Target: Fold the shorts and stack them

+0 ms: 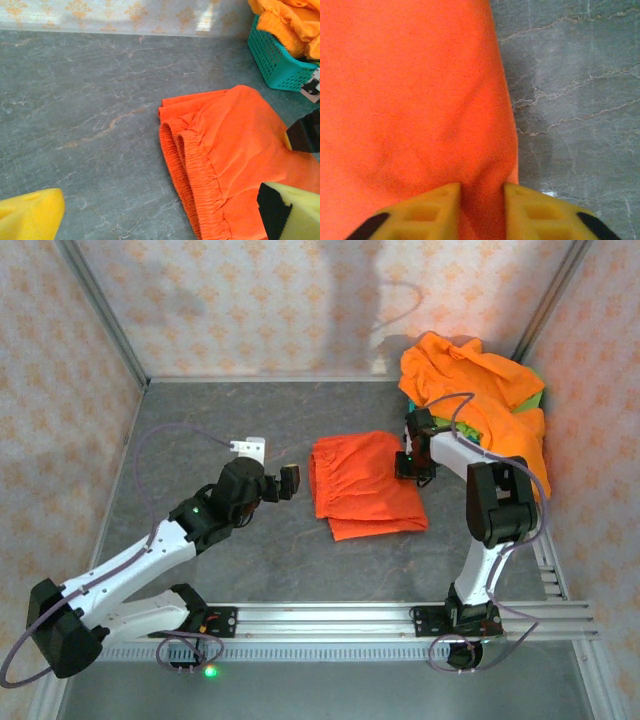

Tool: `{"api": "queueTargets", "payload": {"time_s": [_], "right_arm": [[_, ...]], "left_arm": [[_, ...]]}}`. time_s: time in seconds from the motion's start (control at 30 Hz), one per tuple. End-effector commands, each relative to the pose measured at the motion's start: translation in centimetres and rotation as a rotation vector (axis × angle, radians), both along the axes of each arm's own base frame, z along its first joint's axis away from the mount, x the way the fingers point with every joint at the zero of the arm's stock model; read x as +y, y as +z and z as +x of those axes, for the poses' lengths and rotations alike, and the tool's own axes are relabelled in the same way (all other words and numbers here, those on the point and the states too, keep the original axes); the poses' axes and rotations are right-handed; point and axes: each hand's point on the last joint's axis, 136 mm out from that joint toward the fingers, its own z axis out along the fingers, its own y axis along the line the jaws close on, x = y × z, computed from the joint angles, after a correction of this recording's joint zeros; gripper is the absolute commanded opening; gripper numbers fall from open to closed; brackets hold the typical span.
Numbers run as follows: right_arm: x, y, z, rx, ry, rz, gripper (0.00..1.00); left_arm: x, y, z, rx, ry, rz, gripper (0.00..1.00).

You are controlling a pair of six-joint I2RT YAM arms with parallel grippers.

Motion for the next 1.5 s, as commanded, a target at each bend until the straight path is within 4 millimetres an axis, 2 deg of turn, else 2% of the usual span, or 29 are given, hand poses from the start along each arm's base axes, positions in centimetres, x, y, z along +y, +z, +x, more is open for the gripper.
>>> {"api": "queueTargets", "payload": {"time_s": [0.0,0.13,0.27,0.5,0.63,0.83,1.0,1.07,1.13,1.17,1.27,1.37,1.4,1.47], "right_arm": [[-1.0,-0.2,-0.3,0.010,-0.014,-0.049,0.15],[-2.8,0.8,-0.9,-0.025,-0.034,-0.133,0.00],[-5.9,2.4,-2.2,-0.045,-0.073,-0.293,0.00],[-12.5,6.8,-5.0,-0.042,-0.128,-0.674,0.00],[-15.8,8.7,-5.9,-0.027,-0.179,-0.818,0.00],[-20.6,10.1,-6.7,0.018,-0.269,-0.972,0.00],[-22.6,10.5,-6.7,0.025,-0.326,-1.003,0.01],[-22.9,10.6,-6.6,0.030,-0.339,-1.005,0.13],[-22.5,10.8,-6.4,0.012,-0.367,-0.964,0.37],[-21.9,10.8,-6.2,-0.010,-0.382,-0.901,0.54],[-19.4,11.7,-5.1,-0.117,-0.412,-0.671,0.80],[-16.1,14.4,-3.3,-0.262,-0.418,-0.421,0.97],[-15.0,15.4,-2.7,-0.306,-0.413,-0.345,1.00],[-13.5,17.4,-1.4,-0.373,-0.402,-0.234,0.99]], "left_arm": [[1.0,1.1,0.3,-0.052,0.046,-0.025,1.00],[0.9,1.0,0.5,-0.047,0.045,-0.024,1.00],[0.7,0.9,0.6,-0.043,0.044,-0.027,1.00],[0.3,1.1,1.0,-0.049,0.035,-0.034,1.00],[-0.4,0.9,1.3,-0.036,0.014,-0.024,1.00],[-1.1,1.1,1.7,-0.023,-0.007,-0.023,1.00],[-1.0,1.5,1.7,-0.032,-0.009,-0.014,1.00],[-0.8,1.8,1.7,-0.040,-0.004,-0.009,1.00],[-0.5,2.0,1.6,-0.051,0.002,-0.003,1.00],[-0.3,2.2,1.6,-0.061,0.007,0.001,1.00],[0.7,3.2,1.6,-0.105,0.049,-0.002,1.00],[1.4,4.4,1.4,-0.168,0.056,0.001,1.00],[1.9,4.8,1.3,-0.184,0.066,0.018,1.00],[3.2,5.5,1.1,-0.206,0.108,0.063,1.00]]}}
